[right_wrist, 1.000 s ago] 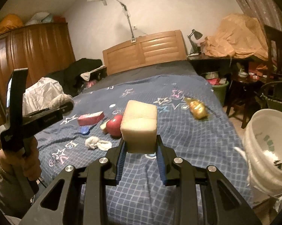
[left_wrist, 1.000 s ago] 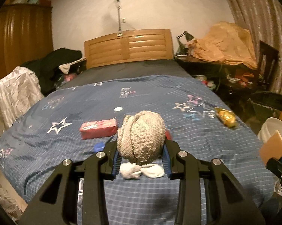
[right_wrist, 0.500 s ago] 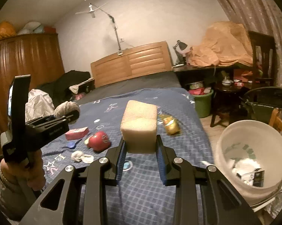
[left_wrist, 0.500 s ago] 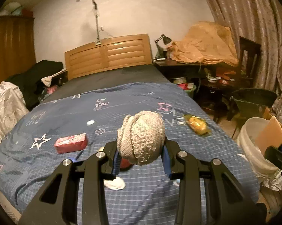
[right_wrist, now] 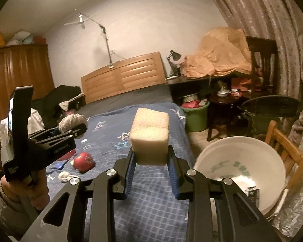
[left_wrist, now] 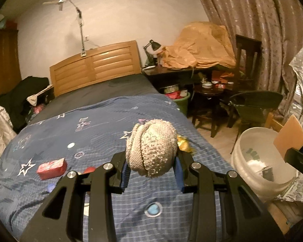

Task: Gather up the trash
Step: 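Carry the yarn ball and cream block in both grippers over the white bucket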

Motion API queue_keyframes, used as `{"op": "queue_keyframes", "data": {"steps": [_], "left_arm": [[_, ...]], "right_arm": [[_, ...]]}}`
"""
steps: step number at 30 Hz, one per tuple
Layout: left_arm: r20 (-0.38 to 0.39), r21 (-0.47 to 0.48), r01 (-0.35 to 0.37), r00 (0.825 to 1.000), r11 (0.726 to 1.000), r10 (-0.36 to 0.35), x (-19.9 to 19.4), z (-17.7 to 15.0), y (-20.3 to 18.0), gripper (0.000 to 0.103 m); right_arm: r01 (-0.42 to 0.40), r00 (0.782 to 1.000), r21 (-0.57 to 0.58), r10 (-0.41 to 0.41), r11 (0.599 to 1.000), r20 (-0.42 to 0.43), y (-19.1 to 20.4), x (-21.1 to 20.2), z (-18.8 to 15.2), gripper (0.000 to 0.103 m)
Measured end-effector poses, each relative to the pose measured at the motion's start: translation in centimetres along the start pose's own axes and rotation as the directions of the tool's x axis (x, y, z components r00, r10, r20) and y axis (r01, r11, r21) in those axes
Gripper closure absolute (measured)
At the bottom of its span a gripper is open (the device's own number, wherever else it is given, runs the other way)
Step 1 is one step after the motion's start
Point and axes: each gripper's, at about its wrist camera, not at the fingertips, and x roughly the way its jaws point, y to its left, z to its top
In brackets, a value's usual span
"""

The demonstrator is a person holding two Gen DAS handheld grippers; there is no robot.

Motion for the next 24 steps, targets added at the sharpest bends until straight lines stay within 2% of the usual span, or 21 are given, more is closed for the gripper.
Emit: {"op": "queue_keyframes", "data": {"steps": [9,17,22,24], "left_arm": [[0.004,0.055,0.065,0.998,0.996,-0.065,1.5,1.2,-4.6,0.069],[-0.025,0.125,0.138,0.99,0.983,-0.136,3.4,1.7,-9.9,0.069],[-0.067,0.176,0.204,0.978,0.963,-0.195,5.2,1.8,-13.7,0.069],[-0.098,0.19,0.25,0.967,0.949,-0.235,6.2,1.8,-15.1,0.069]], "right_arm": [[0.084,0.996,0.013,-0.084,0.996,0.028,-5.1,-1.6,1.5,0.071],[0.181,0.983,0.041,-0.182,0.983,0.038,-10.8,-2.4,2.5,0.071],[0.25,0.967,0.079,-0.253,0.965,0.021,-15.6,-2.7,2.3,0.071],[0.273,0.962,0.093,-0.275,0.958,0.01,-17.2,-2.7,2.0,0.071]]}}
